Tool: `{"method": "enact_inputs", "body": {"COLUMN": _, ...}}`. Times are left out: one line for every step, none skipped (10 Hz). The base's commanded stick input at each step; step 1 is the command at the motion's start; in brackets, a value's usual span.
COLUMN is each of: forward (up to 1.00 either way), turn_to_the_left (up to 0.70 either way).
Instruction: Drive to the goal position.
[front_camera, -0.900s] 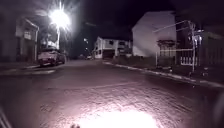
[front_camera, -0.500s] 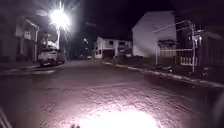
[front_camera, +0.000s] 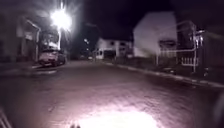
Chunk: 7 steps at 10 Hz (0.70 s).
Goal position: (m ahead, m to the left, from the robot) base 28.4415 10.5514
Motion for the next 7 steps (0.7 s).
{"method": "enact_inputs", "body": {"forward": 0.7, "turn_to_the_left": 0.27}}
{"method": "enact_inputs", "body": {"forward": 0.7, "turn_to_the_left": 0.27}}
{"method": "enact_inputs", "body": {"forward": 0.7, "turn_to_the_left": 0.27}}
{"method": "enact_inputs", "body": {"forward": 0.7, "turn_to_the_left": 0.27}}
{"method": "enact_inputs", "body": {"forward": 0.7, "turn_to_the_left": 0.27}}
{"method": "enact_inputs", "body": {"forward": 0.7, "turn_to_the_left": 0.27}}
{"method": "enact_inputs", "body": {"forward": 0.7, "turn_to_the_left": 0.27}}
